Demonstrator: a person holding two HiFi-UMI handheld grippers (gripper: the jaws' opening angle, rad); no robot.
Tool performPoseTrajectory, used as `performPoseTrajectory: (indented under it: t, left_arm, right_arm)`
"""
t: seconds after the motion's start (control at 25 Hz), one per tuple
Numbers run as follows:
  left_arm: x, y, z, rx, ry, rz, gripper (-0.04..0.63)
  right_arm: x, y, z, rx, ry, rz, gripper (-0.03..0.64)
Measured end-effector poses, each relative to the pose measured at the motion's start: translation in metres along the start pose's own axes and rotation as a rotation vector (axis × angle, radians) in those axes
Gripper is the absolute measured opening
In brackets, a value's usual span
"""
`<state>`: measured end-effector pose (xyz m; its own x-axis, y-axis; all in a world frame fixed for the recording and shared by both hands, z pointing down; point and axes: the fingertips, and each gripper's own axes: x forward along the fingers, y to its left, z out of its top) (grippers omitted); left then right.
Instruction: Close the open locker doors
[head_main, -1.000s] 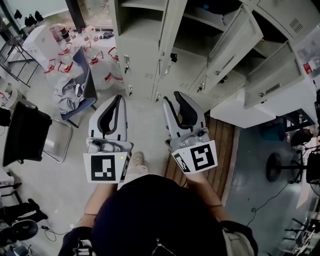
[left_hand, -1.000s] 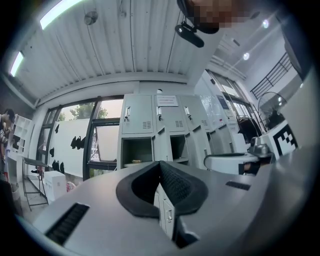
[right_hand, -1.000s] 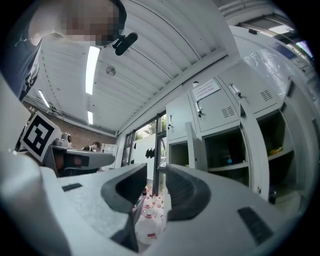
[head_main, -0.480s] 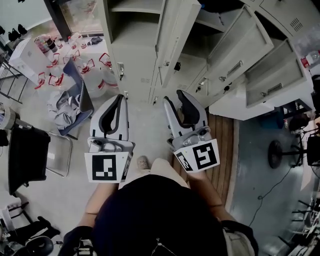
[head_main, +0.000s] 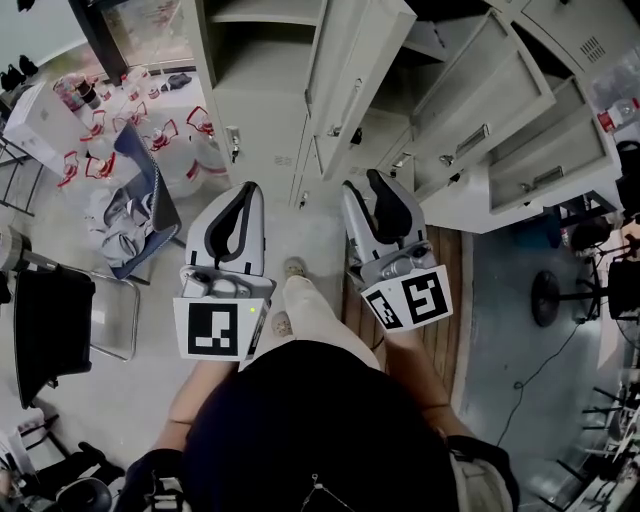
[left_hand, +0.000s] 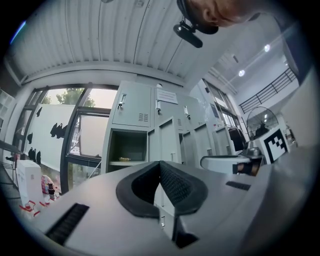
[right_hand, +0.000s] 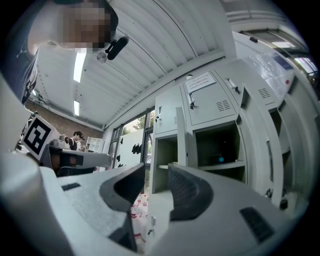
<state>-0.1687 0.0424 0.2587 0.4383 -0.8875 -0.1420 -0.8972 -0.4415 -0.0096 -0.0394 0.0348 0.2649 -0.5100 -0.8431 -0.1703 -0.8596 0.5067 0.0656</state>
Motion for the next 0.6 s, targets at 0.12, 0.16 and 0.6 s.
performPoseTrajectory:
  t: [0.12,0.16,0.6]
  left_arm:
    - [0.010,0.003,-0.002,-0.005,0.001,-0.011,0.003]
    - [0.015,0.004,-0.003,-0.004,0.000,-0.013,0.003]
    - [0.086,0.008,-0.011,0.000,-0.006,-0.051,0.003]
  right_arm:
    - [0.010,-0.012,-0.006,-0.002,0.007,-0.001,0.127]
    - [0.013,-0.016,-0.009,-0.011,0.012,0.002,0.127]
    - [0.058,-0.056,-0.024,0.022,0.019,0.089,0.127]
